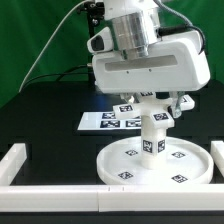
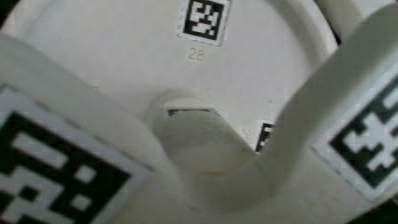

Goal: Assemble round table

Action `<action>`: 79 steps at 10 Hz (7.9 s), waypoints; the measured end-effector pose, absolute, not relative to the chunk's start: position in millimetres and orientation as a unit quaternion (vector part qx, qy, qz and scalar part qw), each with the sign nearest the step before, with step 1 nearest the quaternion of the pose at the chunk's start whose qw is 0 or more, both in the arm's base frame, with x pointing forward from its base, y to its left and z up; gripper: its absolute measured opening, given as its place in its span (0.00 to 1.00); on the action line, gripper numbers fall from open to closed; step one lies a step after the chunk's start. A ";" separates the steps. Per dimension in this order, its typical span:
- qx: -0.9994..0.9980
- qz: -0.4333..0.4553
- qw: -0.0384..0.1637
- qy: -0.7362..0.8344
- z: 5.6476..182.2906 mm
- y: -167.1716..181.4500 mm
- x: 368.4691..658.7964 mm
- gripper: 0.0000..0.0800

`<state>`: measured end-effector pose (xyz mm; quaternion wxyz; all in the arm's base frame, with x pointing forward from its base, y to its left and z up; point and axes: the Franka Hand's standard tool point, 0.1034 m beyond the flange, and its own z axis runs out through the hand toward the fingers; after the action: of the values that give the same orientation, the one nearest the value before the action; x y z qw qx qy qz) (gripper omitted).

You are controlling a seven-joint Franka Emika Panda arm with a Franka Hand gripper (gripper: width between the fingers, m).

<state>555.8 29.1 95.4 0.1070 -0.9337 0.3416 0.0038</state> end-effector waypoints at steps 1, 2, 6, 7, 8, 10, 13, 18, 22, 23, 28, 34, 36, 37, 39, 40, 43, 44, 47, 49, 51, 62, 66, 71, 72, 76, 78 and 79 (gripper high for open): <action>-0.938 0.006 0.108 0.330 97.7 30.4 557.3 0.81; -0.940 0.008 0.110 0.324 98.8 30.9 558.1 0.81; -0.941 0.011 0.110 0.321 98.3 32.1 557.6 0.81; -0.941 0.011 0.110 0.321 98.1 32.1 557.6 0.81; -0.944 0.018 0.109 0.311 98.2 30.8 555.8 0.81; -0.949 0.040 0.106 0.294 103.3 24.5 555.3 0.81; -0.954 0.036 0.105 0.277 103.6 24.3 556.3 0.81; -0.961 0.045 0.097 0.255 101.8 23.9 555.0 0.81; -0.966 0.052 0.094 0.236 106.4 18.6 557.3 0.81; -0.966 0.051 0.094 0.237 107.2 17.6 557.8 0.81; -0.953 0.056 0.094 0.284 106.4 19.8 557.5 0.56; -0.801 0.058 0.097 0.588 105.2 32.3 563.2 0.56; -0.770 0.060 0.097 0.628 105.4 36.7 564.6 0.56; -0.747 0.063 0.098 0.654 105.3 35.8 565.0 0.56; -0.730 0.062 0.105 0.672 105.4 35.3 564.9 0.56; -0.734 0.062 0.105 0.668 105.3 35.6 564.8 0.56; -0.769 0.072 0.104 0.626 122.4 43.1 563.4 0.80; -0.787 0.075 0.107 0.602 129.8 45.0 564.2 0.81; -0.880 0.060 0.118 0.457 138.5 52.7 568.7 0.81; -0.907 0.053 0.121 0.400 137.6 51.4 568.5 0.81; -0.958 0.036 0.112 0.260 138.8 48.4 569.3 0.81; -0.998 0.012 0.063 -0.026 114.1 37.6 563.7 0.81; -0.998 0.013 0.063 -0.025 108.5 37.5 564.6 0.81; -0.996 0.018 0.063 0.056 108.0 37.7 564.5 0.55; -0.996 0.019 0.062 0.068 108.0 37.7 564.7 0.55; -0.922 -0.044 0.082 0.377 107.8 38.0 561.2 0.55; -0.871 -0.038 0.109 0.478 107.7 35.2 561.7 0.55; -0.862 -0.038 0.113 0.493 107.9 35.3 561.3 0.55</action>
Offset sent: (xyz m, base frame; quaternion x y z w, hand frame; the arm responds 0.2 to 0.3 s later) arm 0.0014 0.0020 0.0065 0.0000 0.0038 -0.0138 0.9999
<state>561.3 35.3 107.9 0.1128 -0.8617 0.4932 -0.0383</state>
